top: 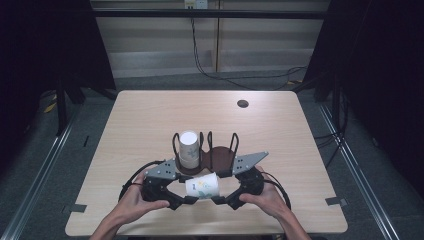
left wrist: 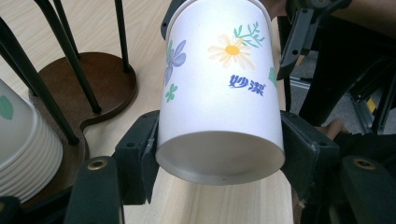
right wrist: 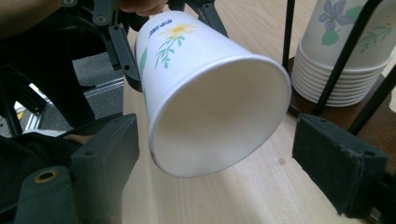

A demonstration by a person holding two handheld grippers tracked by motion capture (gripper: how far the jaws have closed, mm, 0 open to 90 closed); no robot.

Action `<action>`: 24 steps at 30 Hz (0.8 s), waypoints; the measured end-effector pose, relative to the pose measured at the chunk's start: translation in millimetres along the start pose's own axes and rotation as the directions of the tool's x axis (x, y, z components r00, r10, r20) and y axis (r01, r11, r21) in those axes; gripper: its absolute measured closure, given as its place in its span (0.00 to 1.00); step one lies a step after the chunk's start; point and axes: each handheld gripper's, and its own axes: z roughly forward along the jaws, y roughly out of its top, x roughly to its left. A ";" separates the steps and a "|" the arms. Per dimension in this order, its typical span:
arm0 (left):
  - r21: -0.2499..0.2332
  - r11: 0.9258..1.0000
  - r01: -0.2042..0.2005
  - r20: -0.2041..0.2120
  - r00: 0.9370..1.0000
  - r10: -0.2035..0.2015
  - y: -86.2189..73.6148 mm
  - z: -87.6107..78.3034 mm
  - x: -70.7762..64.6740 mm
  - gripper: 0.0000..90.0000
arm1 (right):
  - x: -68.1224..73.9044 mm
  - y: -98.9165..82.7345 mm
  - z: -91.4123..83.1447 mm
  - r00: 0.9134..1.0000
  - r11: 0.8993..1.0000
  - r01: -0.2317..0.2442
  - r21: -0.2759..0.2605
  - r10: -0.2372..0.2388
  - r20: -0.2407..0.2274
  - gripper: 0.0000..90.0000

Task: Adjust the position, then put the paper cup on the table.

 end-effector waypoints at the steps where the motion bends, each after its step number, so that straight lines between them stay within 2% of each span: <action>1: -0.006 1.000 0.001 -0.001 1.000 -0.001 0.5 0.0 -0.2 0.40 | 0.2 0.0 -0.2 1.000 1.000 0.001 -0.003 -0.001 0.003 0.16; 8: -0.024 1.000 -0.005 0.004 1.000 0.005 2.4 -0.8 -1.5 0.40 | -0.6 0.8 -2.1 1.000 0.999 -0.003 -0.042 0.003 -0.008 0.16; 14: -0.021 1.000 -0.010 0.009 1.000 0.011 3.3 0.3 -2.0 0.40 | -0.2 1.0 -0.7 1.000 0.999 0.001 -0.038 -0.002 -0.010 0.16; 17: -0.033 0.999 -0.005 0.018 1.000 0.005 3.9 -0.7 -2.5 0.40 | -0.5 1.4 -1.2 1.000 0.999 -0.003 -0.050 0.002 -0.023 0.16; 19: -0.052 0.999 0.006 0.039 0.999 -0.004 3.8 -1.6 -2.4 0.40 | -0.4 1.6 -1.6 1.000 0.999 -0.004 -0.054 0.002 -0.022 0.16; 24: -0.054 0.999 -0.004 0.042 0.999 0.006 4.0 -1.8 -2.4 0.40 | 0.9 2.1 -0.8 0.999 0.998 -0.001 -0.058 -0.001 -0.035 0.17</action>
